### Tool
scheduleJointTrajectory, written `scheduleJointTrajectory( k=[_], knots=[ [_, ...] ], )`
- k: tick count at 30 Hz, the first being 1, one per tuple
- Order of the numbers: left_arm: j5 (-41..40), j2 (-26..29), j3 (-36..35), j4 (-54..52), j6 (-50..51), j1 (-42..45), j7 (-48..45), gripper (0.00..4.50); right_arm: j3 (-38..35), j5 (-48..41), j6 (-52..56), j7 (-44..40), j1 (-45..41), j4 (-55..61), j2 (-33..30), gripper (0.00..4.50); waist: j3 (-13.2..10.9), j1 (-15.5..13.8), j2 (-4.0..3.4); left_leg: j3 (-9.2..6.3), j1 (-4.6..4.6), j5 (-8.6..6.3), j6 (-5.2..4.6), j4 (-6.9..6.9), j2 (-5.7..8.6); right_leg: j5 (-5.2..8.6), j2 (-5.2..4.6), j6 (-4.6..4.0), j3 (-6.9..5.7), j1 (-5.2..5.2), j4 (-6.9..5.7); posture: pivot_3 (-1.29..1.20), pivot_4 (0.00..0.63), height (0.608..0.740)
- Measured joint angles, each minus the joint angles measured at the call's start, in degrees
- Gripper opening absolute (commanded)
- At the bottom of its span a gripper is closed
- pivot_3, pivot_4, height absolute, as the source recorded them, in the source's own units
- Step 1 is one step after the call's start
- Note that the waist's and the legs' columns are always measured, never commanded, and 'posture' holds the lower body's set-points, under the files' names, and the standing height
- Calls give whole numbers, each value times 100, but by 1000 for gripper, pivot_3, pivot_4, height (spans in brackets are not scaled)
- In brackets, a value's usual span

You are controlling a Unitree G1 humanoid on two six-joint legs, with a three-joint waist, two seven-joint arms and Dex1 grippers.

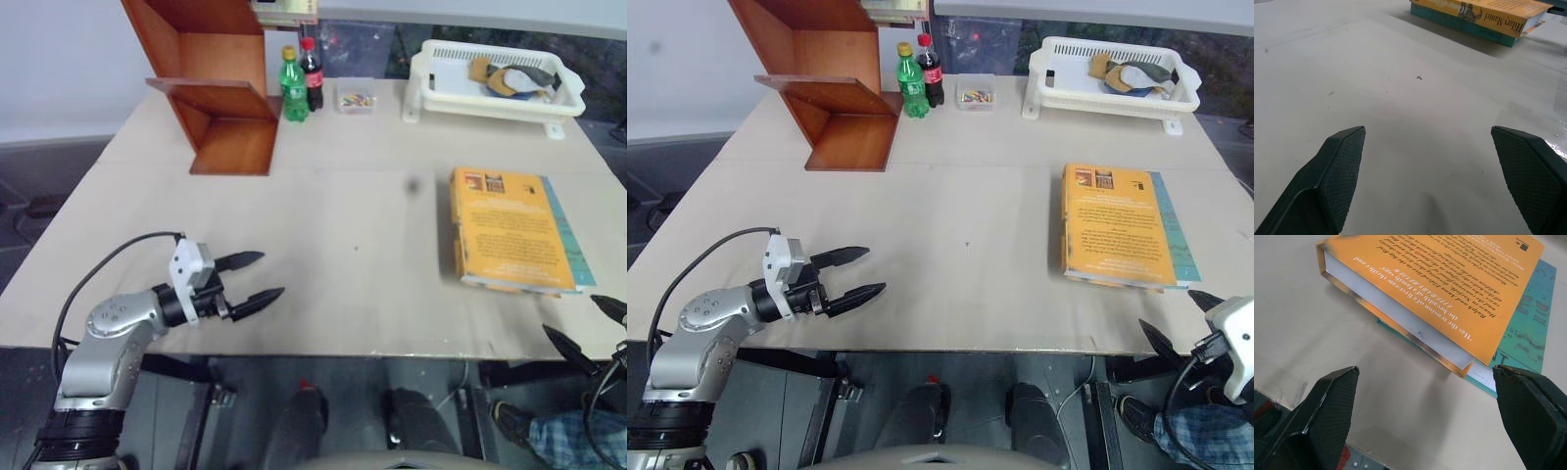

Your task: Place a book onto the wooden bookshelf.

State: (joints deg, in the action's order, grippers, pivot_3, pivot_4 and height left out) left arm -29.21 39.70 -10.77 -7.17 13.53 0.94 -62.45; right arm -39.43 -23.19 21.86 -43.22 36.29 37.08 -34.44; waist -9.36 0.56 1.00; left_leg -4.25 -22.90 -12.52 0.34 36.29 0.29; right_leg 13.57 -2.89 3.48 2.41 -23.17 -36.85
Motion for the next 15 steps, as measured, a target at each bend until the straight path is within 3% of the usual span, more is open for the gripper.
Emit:
scheduleJointTrajectory(
  k=[15],
  knots=[
    [-6,8,22,2,124,462,105,4397,89,81,-68,198,-80,5,175,4500,0,-4,0,0,0,0,0,0,1,0,3,0,-1,0,0,0,150,740]
  ],
)
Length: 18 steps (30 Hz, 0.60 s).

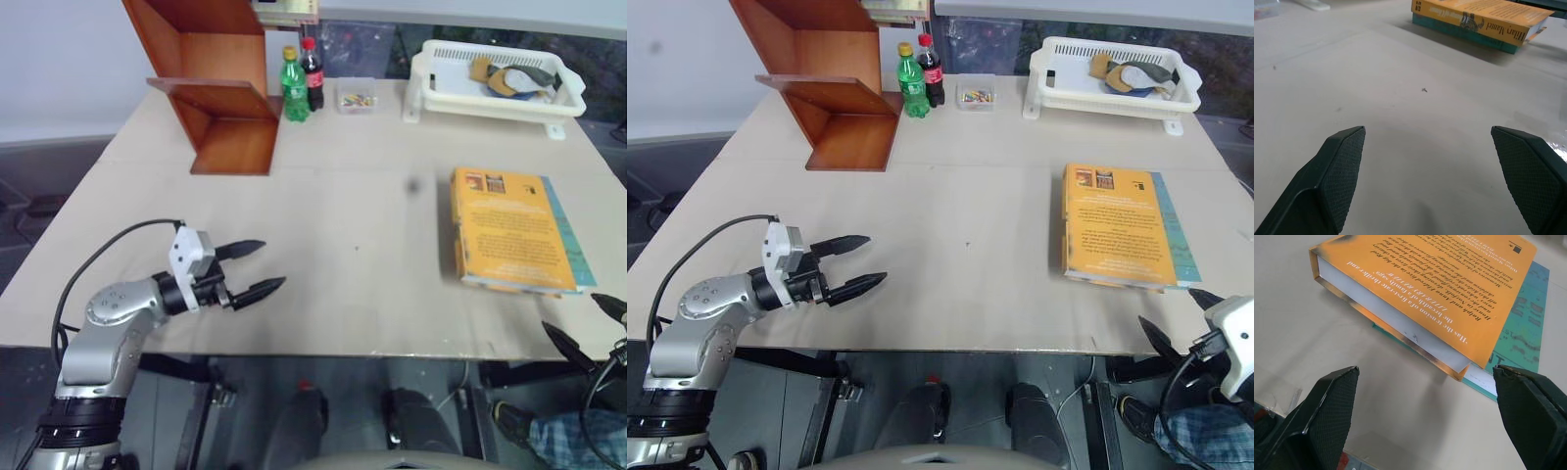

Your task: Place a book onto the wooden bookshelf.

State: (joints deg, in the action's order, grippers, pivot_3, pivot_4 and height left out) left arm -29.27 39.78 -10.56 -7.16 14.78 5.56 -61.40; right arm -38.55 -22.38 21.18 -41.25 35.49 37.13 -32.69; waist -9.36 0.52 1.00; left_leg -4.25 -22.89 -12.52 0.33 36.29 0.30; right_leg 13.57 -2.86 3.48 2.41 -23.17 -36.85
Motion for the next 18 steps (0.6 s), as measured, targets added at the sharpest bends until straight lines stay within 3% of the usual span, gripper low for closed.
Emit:
scheduleJointTrajectory(
  k=[5,8,12,18],
  knots=[
    [-27,-25,113,-132,667,326,417,4397,45,86,-33,62,37,35,48,4500,0,2,0,0,0,0,0,1,1,0,2,1,0,1,0,0,150,740],
    [-381,44,196,-291,2031,835,979,4397,53,93,-52,74,74,79,103,4500,-2,-7,4,-8,-1,0,-1,3,1,-1,8,2,-7,2,-1,0,150,740],
    [-1363,74,208,-211,3723,1839,1020,4397,33,86,-110,161,186,290,255,4500,-3,-2,3,-7,0,0,-1,4,6,-1,10,2,-8,4,-2,0,150,740],
    [-1942,-1042,698,878,5347,3210,1289,4397,-149,161,-57,615,38,431,404,4500,-3,9,4,-9,5,1,-1,15,33,-3,8,6,-6,17,-2,0,150,740]
  ],
)
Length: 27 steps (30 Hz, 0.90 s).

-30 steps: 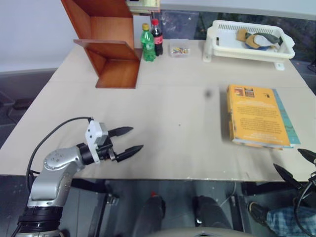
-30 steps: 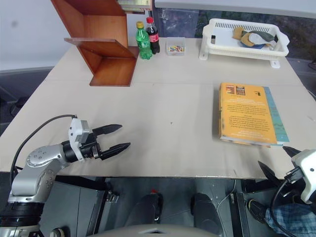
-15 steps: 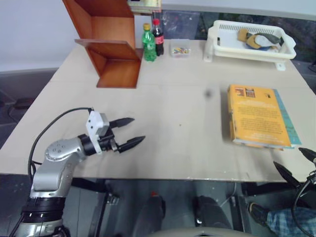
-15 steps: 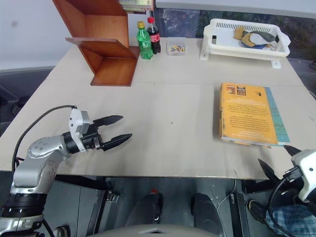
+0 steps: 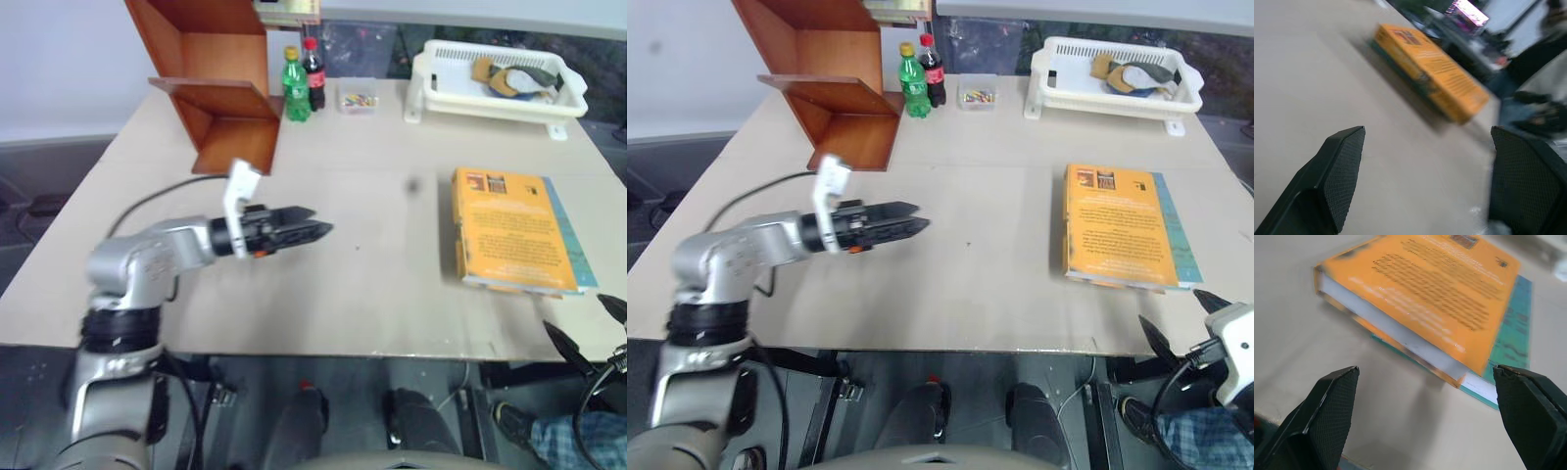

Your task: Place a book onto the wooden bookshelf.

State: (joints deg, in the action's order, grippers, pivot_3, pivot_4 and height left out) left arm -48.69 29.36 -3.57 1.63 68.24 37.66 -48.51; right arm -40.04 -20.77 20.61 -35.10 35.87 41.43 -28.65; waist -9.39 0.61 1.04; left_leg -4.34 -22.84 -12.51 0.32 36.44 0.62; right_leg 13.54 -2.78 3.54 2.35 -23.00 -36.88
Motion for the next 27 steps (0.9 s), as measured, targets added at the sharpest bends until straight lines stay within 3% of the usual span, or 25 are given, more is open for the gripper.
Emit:
scheduleJointTrajectory(
  k=[5,11,18,20,21,22,23,27],
  knots=[
    [-153,-1211,253,888,860,598,348,4397,-230,155,244,484,-267,-155,-33,4500,-5,27,8,-6,0,0,0,-1,0,-11,4,16,0,0,-5,0,150,740],
    [253,-2708,58,2641,663,1412,1284,4397,-432,254,661,761,-624,-203,-337,4500,-6,-7,8,-8,-2,0,-2,5,19,-12,-7,20,1,6,-3,0,150,740],
    [707,-3446,-146,4024,-20,1936,1587,4397,-541,138,820,754,-590,54,-321,4500,-7,0,8,-9,-6,-1,-3,-1,19,-11,-6,23,2,2,0,0,150,740],
    [728,-3503,-162,4115,-131,1994,1593,4500,-541,170,843,763,-597,44,-333,3831,-7,4,8,-6,-6,-2,-4,0,22,-10,-9,25,5,2,2,0,150,740],
    [802,-3521,-282,4268,-187,2075,1600,4500,-435,486,1070,1103,-1141,-479,-665,3440,-11,47,14,4,-1,-2,-4,1,20,-11,-9,27,12,1,2,0,150,740],
    [802,-3521,-287,4270,-187,2081,1600,4500,-438,528,1089,1158,-1187,-559,-696,3342,-16,62,19,13,-1,-2,-5,3,20,-12,-10,28,18,0,1,0,150,740],
    [796,-3416,-329,4184,-57,2066,1596,4500,-71,975,1318,1675,-2065,-1363,-989,2763,-19,76,20,13,7,-2,-5,4,15,-9,-5,21,19,1,1,0,150,740],
    [787,-3254,-481,3680,277,1868,1695,4500,754,1511,1501,2098,-3048,-2529,-1229,659,-18,39,-10,3,0,-1,-6,-2,19,-23,-3,16,17,-4,-11,0,150,740]
  ],
)
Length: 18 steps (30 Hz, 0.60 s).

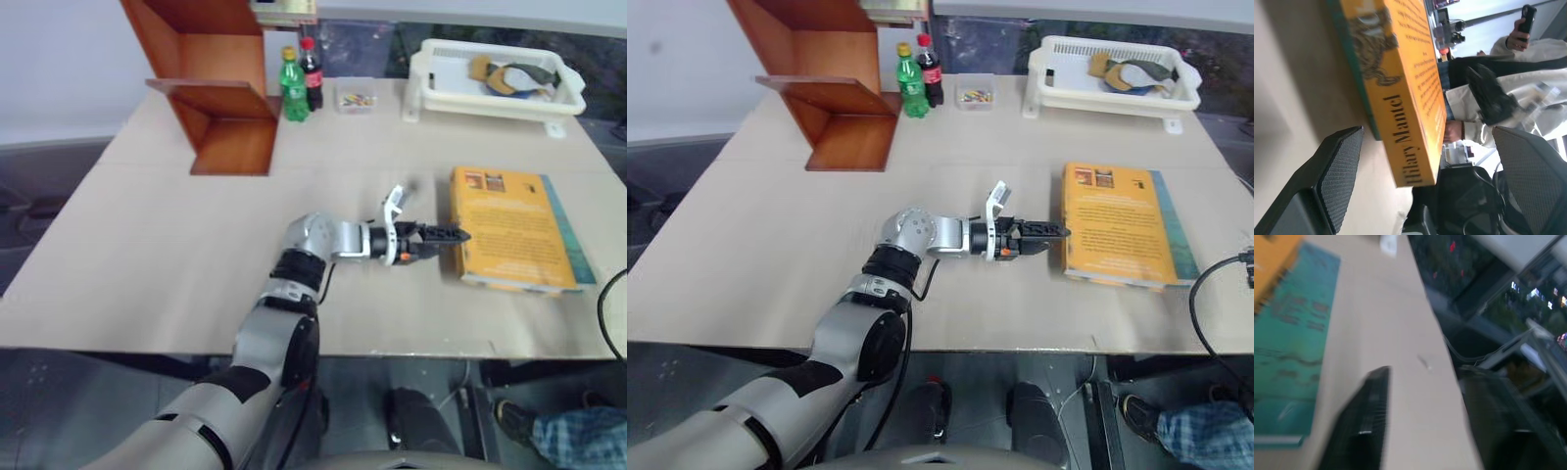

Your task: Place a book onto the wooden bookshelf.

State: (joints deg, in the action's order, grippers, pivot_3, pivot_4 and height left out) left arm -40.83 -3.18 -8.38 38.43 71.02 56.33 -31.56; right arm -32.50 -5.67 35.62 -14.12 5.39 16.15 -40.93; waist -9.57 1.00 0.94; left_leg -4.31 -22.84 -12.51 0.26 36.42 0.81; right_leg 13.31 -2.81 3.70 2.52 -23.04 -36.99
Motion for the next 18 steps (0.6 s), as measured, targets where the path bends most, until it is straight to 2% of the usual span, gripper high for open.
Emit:
scheduleJointTrajectory(
  k=[2,5,11,17,18],
  knots=[
    [-51,42,-113,-350,167,-184,142,4500,344,246,-7,116,-389,-616,-174,66,-1,-8,-8,6,-1,0,0,0,5,-5,-5,-8,7,0,0,0,150,740],
    [-119,59,-291,-945,443,-529,396,4500,640,478,13,196,-831,-1126,-268,66,-2,-33,-9,2,-6,0,1,0,7,-6,-7,-8,5,-2,1,0,150,740],
    [-366,-87,-691,-1870,882,-869,861,4500,905,586,631,222,-1323,-1299,-280,66,-3,-31,-8,0,-11,-1,1,0,12,-6,-13,-5,1,-2,6,0,150,740],
    [-533,-162,-785,-2366,1207,-1150,1049,4500,1024,199,915,-187,-2058,-2174,-200,66,-3,21,-11,8,0,-1,0,1,8,-6,-7,-5,8,0,2,0,150,740],
    [-544,-148,-801,-2388,1242,-1159,1068,4500,977,24,948,-184,-2508,-2604,-105,66,-5,37,-10,8,2,-1,0,4,8,-7,-6,-6,8,1,-1,0,150,740]
  ],
)
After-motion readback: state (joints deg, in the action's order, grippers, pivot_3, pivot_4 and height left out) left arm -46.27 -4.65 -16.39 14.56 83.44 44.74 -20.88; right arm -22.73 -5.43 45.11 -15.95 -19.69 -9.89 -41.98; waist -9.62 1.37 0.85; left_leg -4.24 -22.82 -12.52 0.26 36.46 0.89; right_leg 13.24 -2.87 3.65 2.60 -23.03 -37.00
